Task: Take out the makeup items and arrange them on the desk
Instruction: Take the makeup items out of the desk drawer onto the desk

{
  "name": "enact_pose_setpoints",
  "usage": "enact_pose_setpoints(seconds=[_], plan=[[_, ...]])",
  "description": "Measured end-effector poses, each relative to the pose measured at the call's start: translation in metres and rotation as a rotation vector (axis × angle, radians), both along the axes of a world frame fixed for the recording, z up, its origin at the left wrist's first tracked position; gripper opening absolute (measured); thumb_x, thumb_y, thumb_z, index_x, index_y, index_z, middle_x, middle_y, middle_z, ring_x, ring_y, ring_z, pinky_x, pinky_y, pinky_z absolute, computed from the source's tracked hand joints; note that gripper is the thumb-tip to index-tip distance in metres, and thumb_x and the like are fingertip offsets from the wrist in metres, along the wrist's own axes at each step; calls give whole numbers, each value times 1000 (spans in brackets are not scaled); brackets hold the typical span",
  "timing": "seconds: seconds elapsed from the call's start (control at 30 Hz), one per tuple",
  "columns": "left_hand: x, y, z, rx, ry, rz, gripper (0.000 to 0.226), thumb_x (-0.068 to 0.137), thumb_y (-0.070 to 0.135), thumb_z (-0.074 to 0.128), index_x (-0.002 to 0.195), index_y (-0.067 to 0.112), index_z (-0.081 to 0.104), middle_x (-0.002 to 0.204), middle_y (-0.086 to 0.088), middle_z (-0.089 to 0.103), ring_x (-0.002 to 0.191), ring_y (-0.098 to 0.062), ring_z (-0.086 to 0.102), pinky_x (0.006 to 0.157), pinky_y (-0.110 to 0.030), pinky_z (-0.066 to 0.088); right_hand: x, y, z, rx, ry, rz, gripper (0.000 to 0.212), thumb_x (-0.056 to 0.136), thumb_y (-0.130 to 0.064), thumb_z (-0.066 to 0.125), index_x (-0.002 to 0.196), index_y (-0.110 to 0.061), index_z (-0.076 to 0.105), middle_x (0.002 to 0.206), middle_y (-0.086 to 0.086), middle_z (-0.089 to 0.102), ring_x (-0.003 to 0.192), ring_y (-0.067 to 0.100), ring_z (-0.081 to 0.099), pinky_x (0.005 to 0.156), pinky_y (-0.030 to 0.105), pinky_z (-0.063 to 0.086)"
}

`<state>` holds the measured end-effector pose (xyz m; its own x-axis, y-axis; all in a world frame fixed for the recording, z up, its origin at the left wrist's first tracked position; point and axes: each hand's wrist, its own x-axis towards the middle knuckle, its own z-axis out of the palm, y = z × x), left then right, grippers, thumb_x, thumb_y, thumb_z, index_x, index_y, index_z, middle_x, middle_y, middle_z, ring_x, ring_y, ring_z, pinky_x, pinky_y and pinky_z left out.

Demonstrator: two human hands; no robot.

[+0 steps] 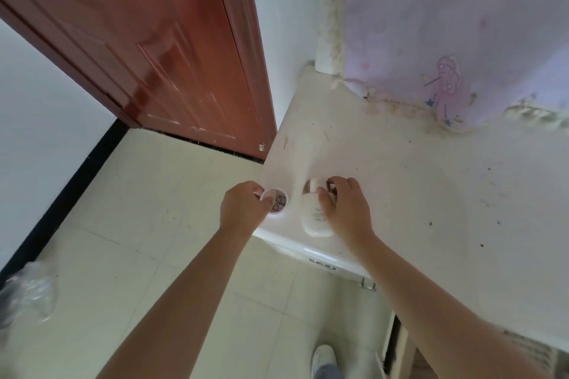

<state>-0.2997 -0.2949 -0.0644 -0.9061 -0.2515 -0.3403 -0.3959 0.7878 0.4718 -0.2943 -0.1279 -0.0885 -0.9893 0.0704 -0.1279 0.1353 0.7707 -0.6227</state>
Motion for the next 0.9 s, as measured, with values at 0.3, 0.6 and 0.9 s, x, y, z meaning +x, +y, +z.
enact_pose_setpoints(seconds=[0.3, 0.6, 0.9], plan=[[46, 32, 13, -149, 352, -51, 27, 85, 13, 57, 110, 1, 58, 106, -20, 59, 95, -34, 57, 80, -35, 44, 35, 38, 27, -325, 53, -188, 21, 91, -12, 48, 104, 0, 59, 94, 10, 58, 87, 24, 55, 73, 19, 34], [178, 222, -47, 155, 154, -846, 25, 77, 9, 57, 100, 5, 64, 94, -14, 64, 82, -26, 64, 70, -25, 47, 223, 213, -20, -46, -235, -343, 8, 81, 4, 59, 86, 4, 65, 79, 20, 65, 73, 30, 61, 64, 24, 34], [197, 293, -105, -342, -312, -805, 44, 91, 9, 40, 133, 5, 29, 132, -17, 35, 121, -32, 36, 97, -35, 35, 243, 262, -73, 165, -322, -104, 29, 80, -8, 61, 106, 4, 62, 106, 27, 61, 101, 42, 53, 85, 40, 43]])
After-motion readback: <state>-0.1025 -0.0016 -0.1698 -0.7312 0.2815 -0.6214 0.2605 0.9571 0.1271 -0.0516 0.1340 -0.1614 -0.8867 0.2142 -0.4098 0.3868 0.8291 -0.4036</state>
